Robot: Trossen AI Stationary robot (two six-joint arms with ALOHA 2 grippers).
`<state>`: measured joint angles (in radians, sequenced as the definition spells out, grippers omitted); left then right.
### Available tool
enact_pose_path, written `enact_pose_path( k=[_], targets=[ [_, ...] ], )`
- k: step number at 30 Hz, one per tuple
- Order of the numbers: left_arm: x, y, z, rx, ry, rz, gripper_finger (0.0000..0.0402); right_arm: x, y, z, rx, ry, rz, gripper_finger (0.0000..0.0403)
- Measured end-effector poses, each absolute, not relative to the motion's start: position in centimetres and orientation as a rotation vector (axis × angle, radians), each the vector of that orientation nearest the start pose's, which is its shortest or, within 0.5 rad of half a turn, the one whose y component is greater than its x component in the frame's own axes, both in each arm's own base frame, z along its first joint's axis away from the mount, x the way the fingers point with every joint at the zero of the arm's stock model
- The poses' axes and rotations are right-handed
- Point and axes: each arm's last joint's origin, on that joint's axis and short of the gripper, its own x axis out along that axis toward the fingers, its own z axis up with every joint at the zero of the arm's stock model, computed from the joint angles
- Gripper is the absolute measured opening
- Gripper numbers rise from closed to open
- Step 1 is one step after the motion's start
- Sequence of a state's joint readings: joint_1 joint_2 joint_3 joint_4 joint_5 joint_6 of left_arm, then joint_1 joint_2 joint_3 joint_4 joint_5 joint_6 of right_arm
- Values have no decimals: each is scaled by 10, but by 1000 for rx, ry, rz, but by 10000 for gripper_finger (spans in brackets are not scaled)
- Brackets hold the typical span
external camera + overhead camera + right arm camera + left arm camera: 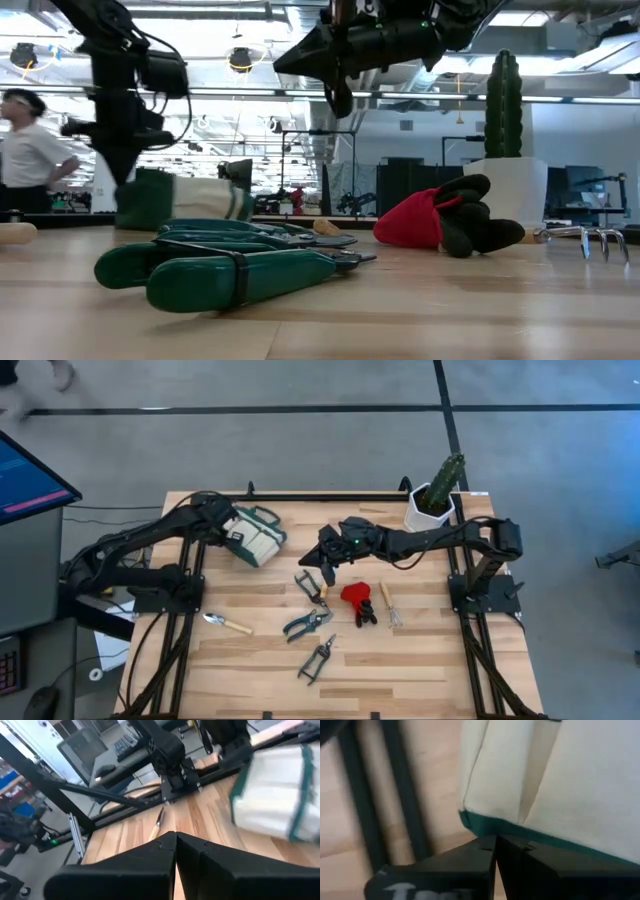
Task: Pick & Place Garden tools in Gardening bag
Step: Prepare the brown gardening bag
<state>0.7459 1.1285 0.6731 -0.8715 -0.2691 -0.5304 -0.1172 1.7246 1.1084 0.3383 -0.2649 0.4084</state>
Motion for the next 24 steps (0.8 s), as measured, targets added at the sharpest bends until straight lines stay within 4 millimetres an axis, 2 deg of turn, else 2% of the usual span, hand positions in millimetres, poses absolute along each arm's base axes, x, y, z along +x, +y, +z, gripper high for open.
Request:
enact_pose_path(
  k=[6,13,18,24],
  targets=[
    [152,132,193,-826,919,1015,1,383,-38,246,462,325,82,0],
    [179,122,194,-829,837,823,2,378,-44,242,437,391,58,0],
    [184,113,194,-810,856,797,2,376,-55,239,433,413,26,0],
    [177,98,207,-809,836,763,2,371,-77,238,410,415,1,0]
  ],
)
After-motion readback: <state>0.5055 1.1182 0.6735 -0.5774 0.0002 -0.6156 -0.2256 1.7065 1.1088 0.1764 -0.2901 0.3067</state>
